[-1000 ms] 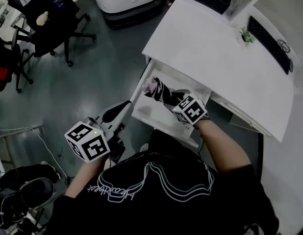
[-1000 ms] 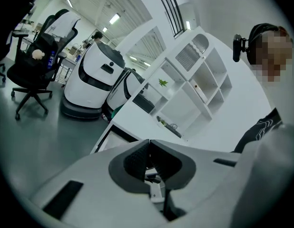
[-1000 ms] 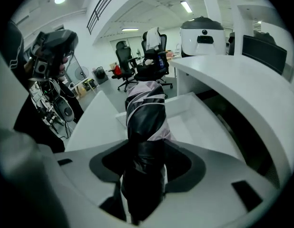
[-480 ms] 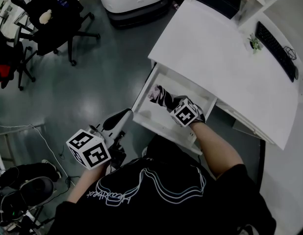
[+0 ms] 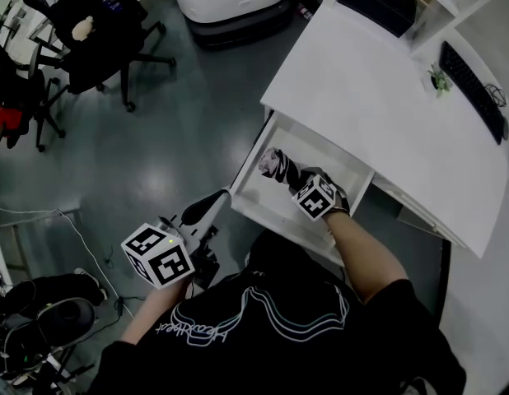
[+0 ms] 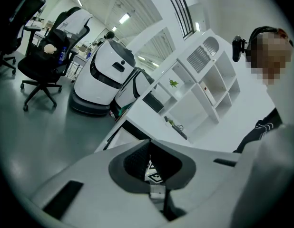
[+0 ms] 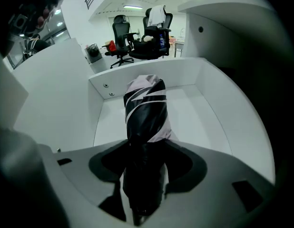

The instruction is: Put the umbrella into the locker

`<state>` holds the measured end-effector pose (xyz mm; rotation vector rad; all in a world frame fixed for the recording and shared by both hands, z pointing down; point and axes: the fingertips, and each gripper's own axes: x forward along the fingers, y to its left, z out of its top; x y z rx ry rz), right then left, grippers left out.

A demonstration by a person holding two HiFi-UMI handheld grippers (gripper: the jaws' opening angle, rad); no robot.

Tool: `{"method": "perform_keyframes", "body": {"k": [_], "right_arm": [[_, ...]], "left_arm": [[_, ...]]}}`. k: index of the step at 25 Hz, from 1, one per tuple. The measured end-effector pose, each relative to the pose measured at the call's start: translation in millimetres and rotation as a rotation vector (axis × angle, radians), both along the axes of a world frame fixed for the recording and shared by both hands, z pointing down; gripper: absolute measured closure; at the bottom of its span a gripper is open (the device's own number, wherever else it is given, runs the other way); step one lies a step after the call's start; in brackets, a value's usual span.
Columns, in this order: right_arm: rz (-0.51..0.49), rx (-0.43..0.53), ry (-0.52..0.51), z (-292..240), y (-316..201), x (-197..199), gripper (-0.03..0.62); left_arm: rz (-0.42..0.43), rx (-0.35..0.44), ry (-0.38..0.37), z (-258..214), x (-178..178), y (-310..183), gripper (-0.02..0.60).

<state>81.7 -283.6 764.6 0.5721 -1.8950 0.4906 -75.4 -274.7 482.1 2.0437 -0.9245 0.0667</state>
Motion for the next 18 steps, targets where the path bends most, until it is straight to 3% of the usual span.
{"method": "perform_keyframes", "body": {"k": [6, 8, 12, 18], "right_arm": [[-0.009, -0.019, -0.008, 2.6, 2.8, -2.4, 0.341], [-0.003, -0.036, -0.026, 1.7, 5.2, -4.5, 0.246], [0.033, -0.040, -0.065, -8.3, 6.9, -2.3, 0.179], [0.138, 0.003, -0.200, -60.7, -3.3, -2.9, 0.173]], "left_arm": [[-0.006, -0.004, 0.008, 3.2, -0.3, 0.3, 0.575], [-0.007, -0.004, 0.010, 3.9, -0.6, 0.0, 0.575], [-0.001, -0.003, 0.018, 3.8, 3.1, 0.4, 0.575], [0.020, 0.009, 0.035, -1.1, 8.4, 0.4, 0.575]]}}
